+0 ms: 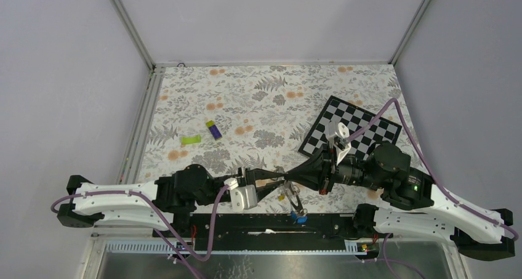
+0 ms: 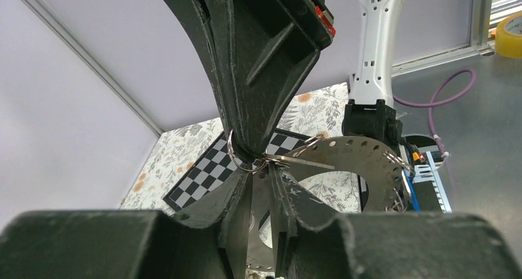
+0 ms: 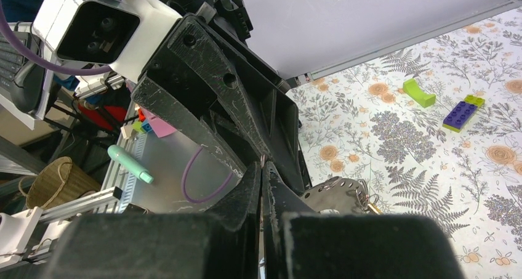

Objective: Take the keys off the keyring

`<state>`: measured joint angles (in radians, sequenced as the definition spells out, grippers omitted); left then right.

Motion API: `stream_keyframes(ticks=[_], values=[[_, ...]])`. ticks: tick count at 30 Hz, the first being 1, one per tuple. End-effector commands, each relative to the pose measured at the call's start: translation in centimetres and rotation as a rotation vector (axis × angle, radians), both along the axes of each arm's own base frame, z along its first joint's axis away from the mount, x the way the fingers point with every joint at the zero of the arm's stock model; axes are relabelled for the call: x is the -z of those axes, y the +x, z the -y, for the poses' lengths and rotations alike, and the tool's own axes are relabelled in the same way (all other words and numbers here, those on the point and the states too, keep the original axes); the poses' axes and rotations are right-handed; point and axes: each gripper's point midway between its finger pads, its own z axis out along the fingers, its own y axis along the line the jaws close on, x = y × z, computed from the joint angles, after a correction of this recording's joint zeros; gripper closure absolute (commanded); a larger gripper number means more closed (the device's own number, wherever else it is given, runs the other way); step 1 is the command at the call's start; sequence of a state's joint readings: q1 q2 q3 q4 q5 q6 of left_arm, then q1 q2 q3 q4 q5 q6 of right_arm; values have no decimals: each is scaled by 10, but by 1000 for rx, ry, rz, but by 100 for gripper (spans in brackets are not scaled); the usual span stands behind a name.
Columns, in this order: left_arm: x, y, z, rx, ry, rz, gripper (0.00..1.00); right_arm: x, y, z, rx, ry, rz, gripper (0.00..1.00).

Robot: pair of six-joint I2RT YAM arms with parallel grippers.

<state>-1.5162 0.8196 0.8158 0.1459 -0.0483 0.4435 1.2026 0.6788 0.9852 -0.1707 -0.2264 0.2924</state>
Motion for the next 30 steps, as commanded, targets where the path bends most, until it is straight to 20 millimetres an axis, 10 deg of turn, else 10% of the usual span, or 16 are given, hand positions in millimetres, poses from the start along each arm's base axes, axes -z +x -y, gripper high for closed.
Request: stream_keyframes(ticks=[1, 30], values=[[-22, -5, -4, 30, -91, -13, 76, -38, 2, 5, 20, 117, 59, 100], [-15, 0, -1, -1, -87, -45, 74, -34, 7, 5, 52, 109, 57, 100]])
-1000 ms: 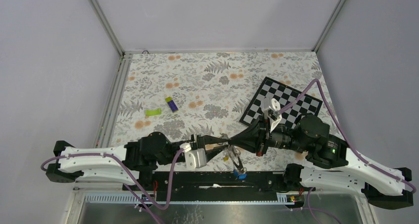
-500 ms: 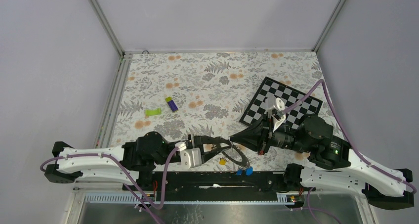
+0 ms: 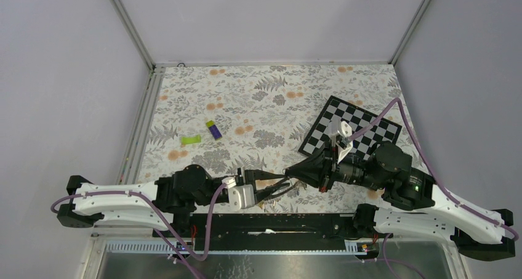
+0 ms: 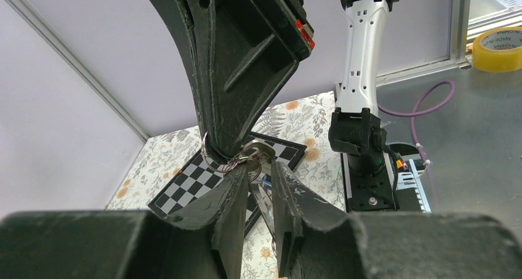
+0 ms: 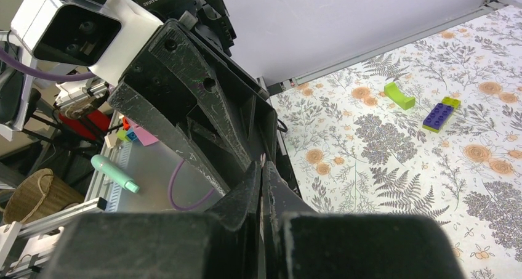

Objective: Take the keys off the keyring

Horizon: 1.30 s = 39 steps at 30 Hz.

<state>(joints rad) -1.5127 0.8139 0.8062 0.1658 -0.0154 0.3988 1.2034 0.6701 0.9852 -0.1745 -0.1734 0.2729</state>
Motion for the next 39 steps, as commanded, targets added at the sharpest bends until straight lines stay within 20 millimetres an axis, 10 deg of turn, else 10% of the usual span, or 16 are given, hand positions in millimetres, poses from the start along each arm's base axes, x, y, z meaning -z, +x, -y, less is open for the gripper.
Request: stream_keyframes(ticks=[1, 28, 39], values=[[-15, 7, -1, -41, -70, -9, 74, -33, -1, 2, 0, 106, 41, 100], [-24, 38, -9, -216, -159, -88, 81, -28, -7, 3, -29, 96, 31, 100], [-21, 42, -14, -241, -153, -103, 100, -25, -7, 8, -19, 91, 32, 100]])
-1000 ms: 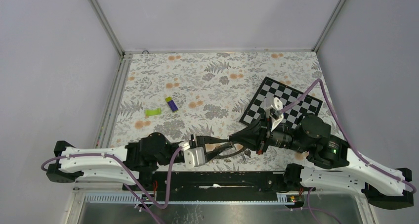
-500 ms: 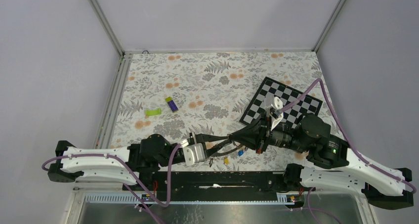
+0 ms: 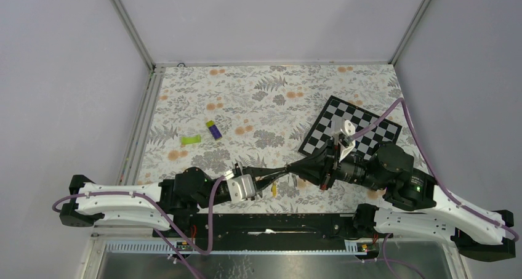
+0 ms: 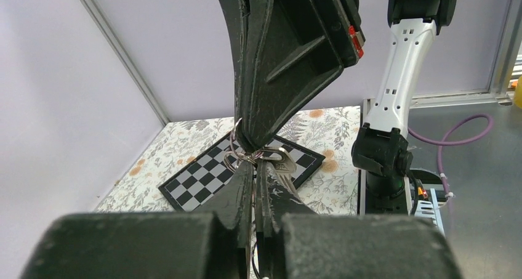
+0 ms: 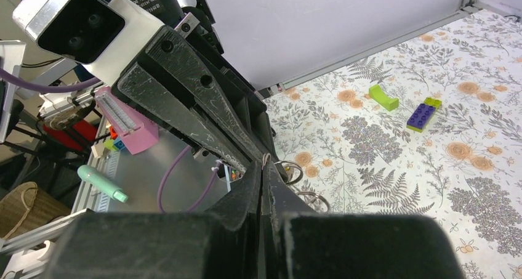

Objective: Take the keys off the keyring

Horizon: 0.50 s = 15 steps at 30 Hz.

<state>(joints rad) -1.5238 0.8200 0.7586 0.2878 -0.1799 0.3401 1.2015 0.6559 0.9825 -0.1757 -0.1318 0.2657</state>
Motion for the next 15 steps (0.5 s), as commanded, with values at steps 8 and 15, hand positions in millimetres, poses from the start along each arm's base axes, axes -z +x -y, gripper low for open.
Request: stream_keyframes(ticks=[8, 15], values=[[-11, 10, -10, -49, -17, 11, 100, -21, -9, 13, -24, 63, 52, 100], [-6, -1, -12, 13, 23, 47, 100, -19, -4, 25, 28, 60, 65, 100]])
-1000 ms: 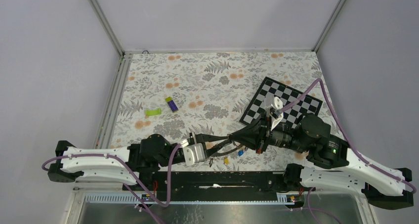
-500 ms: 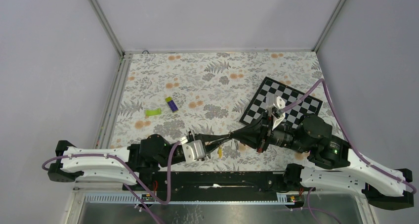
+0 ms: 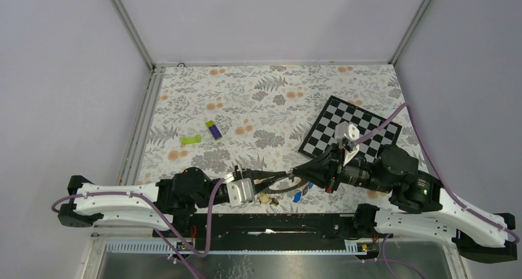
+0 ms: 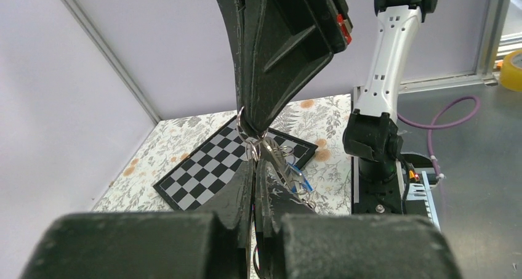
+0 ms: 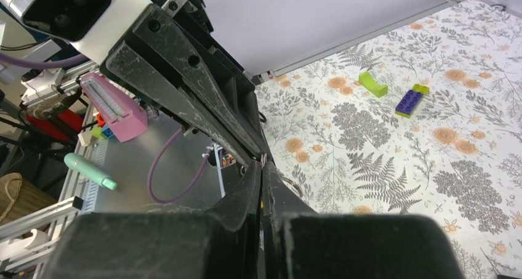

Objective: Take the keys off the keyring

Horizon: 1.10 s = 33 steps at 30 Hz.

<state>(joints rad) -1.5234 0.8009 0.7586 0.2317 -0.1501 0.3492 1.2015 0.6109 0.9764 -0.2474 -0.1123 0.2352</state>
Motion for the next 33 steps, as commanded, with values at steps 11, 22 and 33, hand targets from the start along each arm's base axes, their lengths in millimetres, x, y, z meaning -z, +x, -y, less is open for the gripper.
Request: stream_keyframes(ticks=[11, 22, 33], values=[[-9, -11, -3, 76, 41, 77, 100, -24, -4, 13, 10, 96, 33, 100], [-6, -5, 0, 44, 53, 62, 100, -24, -29, 2, -151, 114, 27, 100], [-10, -2, -4, 24, 36, 50, 100, -25, -27, 4, -131, 123, 30, 100]])
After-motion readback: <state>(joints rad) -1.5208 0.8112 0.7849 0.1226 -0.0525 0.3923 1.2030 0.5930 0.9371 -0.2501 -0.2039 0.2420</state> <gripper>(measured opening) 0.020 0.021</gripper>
